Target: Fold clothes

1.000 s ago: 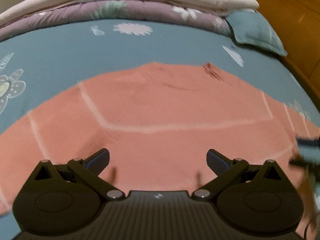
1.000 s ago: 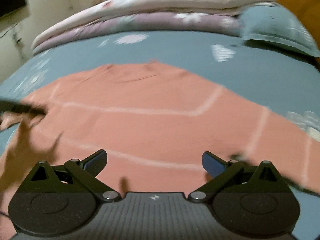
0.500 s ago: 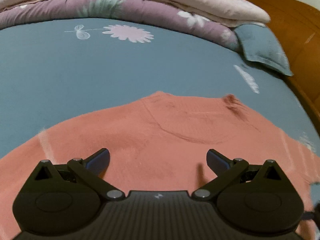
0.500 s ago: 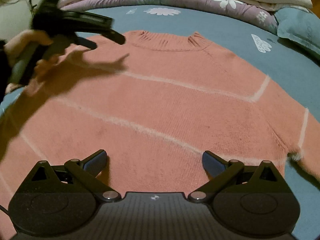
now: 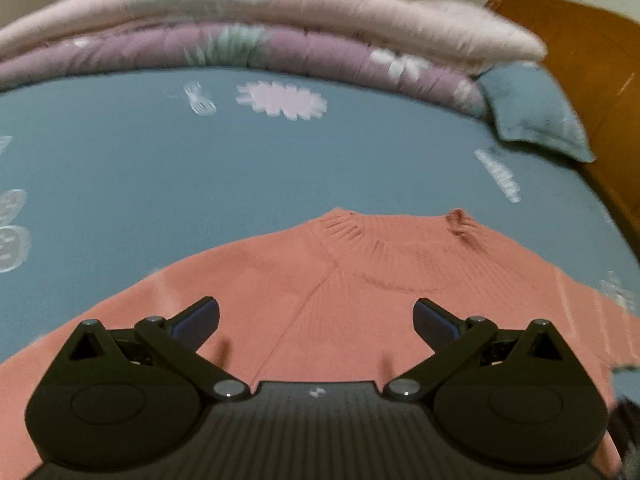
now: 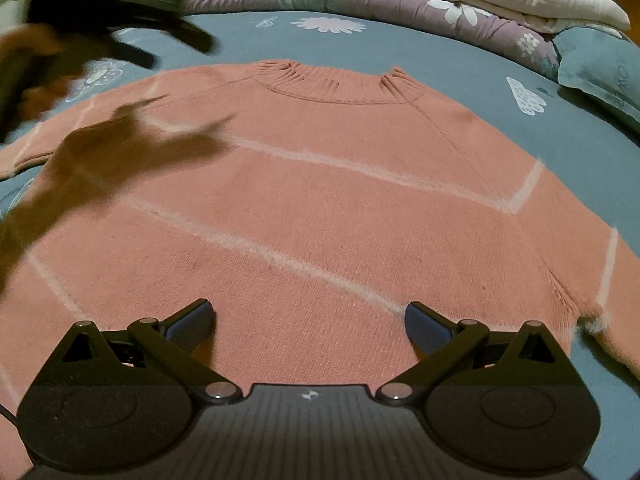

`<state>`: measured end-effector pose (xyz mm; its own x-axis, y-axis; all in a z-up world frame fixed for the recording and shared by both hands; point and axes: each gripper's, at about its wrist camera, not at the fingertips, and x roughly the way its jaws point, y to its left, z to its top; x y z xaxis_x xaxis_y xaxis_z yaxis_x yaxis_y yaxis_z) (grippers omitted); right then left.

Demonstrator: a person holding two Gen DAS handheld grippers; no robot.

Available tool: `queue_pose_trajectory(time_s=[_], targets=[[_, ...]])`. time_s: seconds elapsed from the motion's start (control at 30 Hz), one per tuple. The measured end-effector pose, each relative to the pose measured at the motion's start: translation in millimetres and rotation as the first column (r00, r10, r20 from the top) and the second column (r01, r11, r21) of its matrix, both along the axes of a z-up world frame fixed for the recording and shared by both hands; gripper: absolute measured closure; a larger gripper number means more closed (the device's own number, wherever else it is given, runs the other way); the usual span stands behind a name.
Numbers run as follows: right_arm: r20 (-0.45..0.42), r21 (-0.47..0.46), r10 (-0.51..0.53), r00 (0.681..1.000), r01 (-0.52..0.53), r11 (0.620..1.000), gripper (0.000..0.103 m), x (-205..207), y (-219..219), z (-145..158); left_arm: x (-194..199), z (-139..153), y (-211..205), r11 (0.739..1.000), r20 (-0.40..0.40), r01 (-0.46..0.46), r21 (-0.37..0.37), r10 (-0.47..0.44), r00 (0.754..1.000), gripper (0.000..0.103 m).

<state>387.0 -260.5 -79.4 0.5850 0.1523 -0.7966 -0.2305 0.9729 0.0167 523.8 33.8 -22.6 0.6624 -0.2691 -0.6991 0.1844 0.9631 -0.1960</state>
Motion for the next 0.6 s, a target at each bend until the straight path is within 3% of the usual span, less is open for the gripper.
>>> queue_pose_trajectory(time_s=[0.17,0.27,0.37,0.6], targets=[[-0.010,-0.010,0.005,1.000,-0.005,1.000,0.000,5,2,0,-60,6,74,0.993,0.079,-0.116,-0.005,0.116,0.990,0.001],[-0.020,-0.014,0.001,1.000,-0.002,1.000,0.000,8,3,1,-87,-10,129,0.966,0.043,-0.244,-0.083,0.248,0.968,0.001],[-0.021,-0.018,-0.009,1.000,0.009,1.000,0.000,8,5,1,-112,-30,185,0.895,-0.002,-0.422,-0.141,0.426,0.905,0.001],[-0.034,-0.037,-0.045,0.998,0.044,0.998,0.000,9,11,3,-156,-47,261,0.753,-0.068,-0.619,-0.224,0.622,0.780,0.001]])
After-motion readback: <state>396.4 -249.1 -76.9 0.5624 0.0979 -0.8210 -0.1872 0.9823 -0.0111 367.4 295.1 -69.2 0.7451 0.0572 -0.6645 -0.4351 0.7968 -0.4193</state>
